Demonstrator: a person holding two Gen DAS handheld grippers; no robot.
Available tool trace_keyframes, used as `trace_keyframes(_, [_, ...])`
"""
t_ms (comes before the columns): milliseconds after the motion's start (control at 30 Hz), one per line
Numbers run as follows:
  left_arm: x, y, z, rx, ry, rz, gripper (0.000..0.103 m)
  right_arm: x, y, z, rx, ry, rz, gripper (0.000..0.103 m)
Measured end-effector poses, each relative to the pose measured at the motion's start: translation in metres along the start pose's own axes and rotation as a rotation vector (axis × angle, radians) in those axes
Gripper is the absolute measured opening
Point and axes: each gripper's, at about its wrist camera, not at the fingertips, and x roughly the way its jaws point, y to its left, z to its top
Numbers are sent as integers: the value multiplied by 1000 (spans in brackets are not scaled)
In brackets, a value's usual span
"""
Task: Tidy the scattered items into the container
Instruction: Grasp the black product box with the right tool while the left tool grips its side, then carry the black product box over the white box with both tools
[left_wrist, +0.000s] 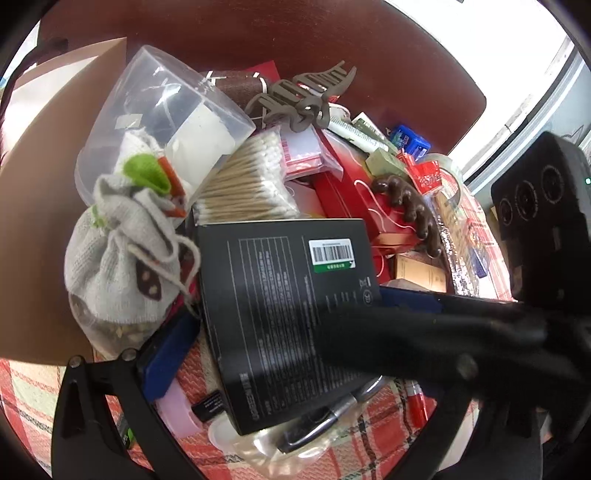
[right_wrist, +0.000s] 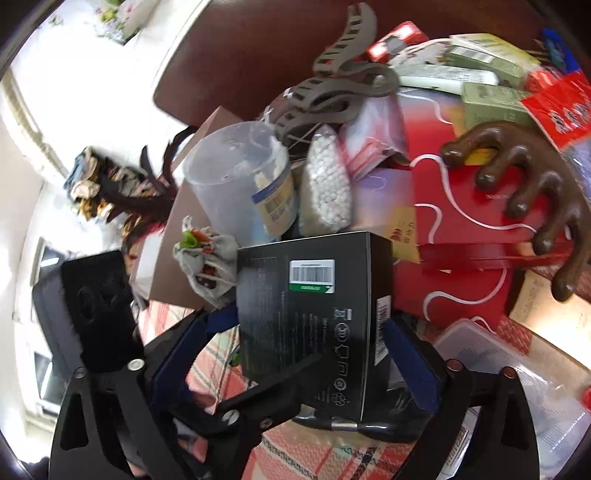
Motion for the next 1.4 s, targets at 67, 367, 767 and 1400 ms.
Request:
trace_keyframes(67, [-5,-1,-1,13,-12,15,102,-3,-2,-4,19,-9,1,83])
trace_keyframes(367, [-32,-12,-2,48,-61,19,101,-25,11,-13,3,-40,-3,74])
trace_keyframes(767, [-72,-21,-7,78,-129,7,102,-50,49,-25,-42,-91,-10,74])
trace_keyframes(1400, [-158,-23,-17,68,-265,-12,102,-81,132,-42,-155,-171,5,74])
